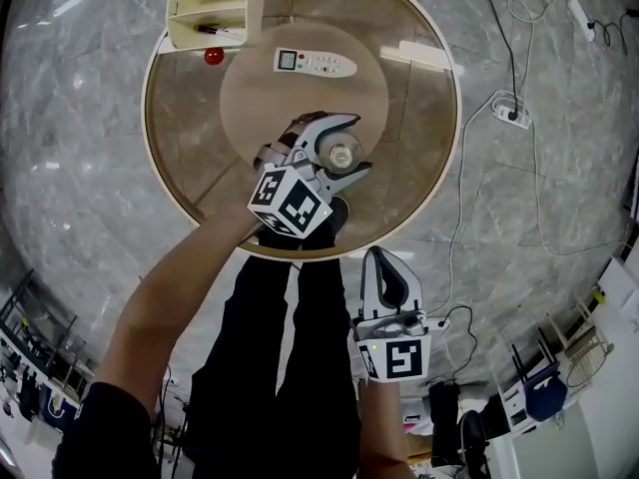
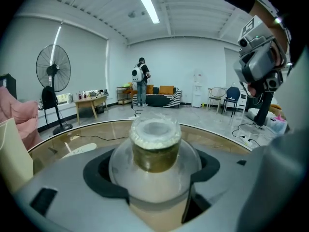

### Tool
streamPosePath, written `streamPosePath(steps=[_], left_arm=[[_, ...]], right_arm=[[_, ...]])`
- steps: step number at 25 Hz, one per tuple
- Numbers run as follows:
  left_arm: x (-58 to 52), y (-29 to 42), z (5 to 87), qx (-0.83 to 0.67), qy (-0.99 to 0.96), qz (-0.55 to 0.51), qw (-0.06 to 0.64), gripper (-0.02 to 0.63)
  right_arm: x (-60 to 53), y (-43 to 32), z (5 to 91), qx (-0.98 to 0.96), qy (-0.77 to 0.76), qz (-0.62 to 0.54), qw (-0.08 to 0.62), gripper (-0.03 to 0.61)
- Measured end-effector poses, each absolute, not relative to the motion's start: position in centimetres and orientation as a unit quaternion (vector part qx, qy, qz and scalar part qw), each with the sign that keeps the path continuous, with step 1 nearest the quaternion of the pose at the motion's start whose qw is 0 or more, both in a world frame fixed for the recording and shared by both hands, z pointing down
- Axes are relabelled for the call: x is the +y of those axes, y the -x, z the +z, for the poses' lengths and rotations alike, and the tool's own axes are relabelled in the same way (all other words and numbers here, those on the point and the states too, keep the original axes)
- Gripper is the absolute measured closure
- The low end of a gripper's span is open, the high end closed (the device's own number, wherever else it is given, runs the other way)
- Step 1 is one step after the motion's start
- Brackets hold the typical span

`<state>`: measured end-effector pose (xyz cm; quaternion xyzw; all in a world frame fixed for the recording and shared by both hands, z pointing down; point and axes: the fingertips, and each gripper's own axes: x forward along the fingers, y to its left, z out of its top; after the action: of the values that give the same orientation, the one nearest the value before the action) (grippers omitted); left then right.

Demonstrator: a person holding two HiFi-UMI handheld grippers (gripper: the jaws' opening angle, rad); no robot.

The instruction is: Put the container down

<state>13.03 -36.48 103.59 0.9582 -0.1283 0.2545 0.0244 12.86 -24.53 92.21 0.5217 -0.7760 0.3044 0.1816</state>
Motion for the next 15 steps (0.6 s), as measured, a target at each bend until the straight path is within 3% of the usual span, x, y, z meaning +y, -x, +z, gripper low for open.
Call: streamPosePath(steps=[15], left_arm=[[-36.4,-11.3,101.5,-0.14,-0.959,0.246,0.03,0.276]], right_arm=[[-23.9,-13.2,90.0,-0.775,-0.525,0.299,0.187,0.551]])
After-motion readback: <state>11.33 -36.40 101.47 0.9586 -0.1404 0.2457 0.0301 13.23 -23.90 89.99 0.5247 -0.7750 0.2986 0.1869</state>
